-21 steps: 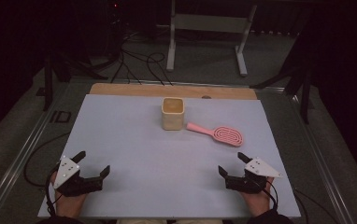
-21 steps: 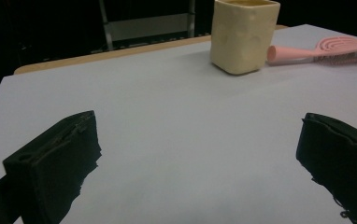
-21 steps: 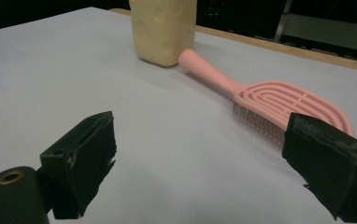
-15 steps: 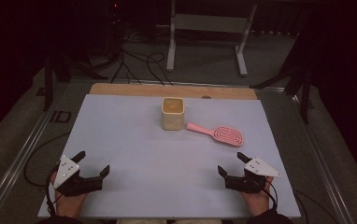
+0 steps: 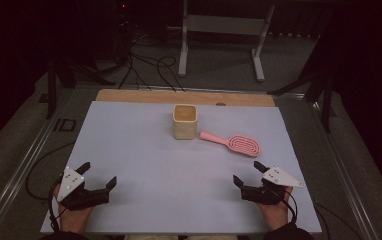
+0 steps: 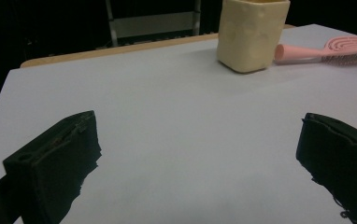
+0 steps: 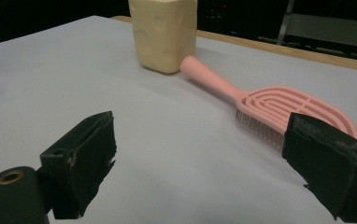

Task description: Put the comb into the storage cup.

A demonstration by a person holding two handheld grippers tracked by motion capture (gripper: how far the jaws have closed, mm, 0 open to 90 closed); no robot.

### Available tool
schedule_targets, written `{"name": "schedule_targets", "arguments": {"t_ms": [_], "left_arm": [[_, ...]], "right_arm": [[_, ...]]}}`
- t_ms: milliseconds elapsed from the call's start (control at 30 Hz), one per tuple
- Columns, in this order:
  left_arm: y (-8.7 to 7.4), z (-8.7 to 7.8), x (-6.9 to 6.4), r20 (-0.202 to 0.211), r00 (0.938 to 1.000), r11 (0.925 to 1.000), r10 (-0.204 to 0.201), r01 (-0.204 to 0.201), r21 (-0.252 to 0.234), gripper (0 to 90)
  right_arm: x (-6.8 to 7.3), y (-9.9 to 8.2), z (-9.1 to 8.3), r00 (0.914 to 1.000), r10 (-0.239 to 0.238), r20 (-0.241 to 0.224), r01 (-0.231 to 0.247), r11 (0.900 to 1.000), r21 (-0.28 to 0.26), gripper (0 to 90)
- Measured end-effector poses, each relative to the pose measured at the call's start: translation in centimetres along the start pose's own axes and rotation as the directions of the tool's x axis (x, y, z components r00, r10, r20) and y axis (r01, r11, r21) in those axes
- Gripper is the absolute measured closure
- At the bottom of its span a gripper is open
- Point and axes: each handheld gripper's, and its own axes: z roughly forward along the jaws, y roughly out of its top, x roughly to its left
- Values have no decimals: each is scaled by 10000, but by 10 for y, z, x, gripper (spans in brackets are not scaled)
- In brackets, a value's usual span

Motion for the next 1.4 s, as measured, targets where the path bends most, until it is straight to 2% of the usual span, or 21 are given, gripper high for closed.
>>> {"name": "schedule_targets", "arguments": {"t_ms": [233, 500, 1133, 1400], "left_arm": [[-2, 0, 1, -134, 9998, 9999, -134, 134, 16, 3], [-2, 0, 1, -177, 9998, 9999, -123, 124, 42, 3], [-3, 0, 1, -221, 9996, 9998, -180, 181, 57, 2], [-4, 1, 1, -214, 9997, 9998, -151, 153, 106, 2]], "right_arm": [[1, 12, 0, 9999, -42, -165, 42, 10000, 9, 91], [-5, 22, 0, 9996, 241, -174, -241, 9997, -37, 80], [-9, 35, 22, 10000, 71, -56, -69, 9990, 446, 78], [-12, 41, 30, 9999, 150, -29, -148, 9983, 570, 78]]}}
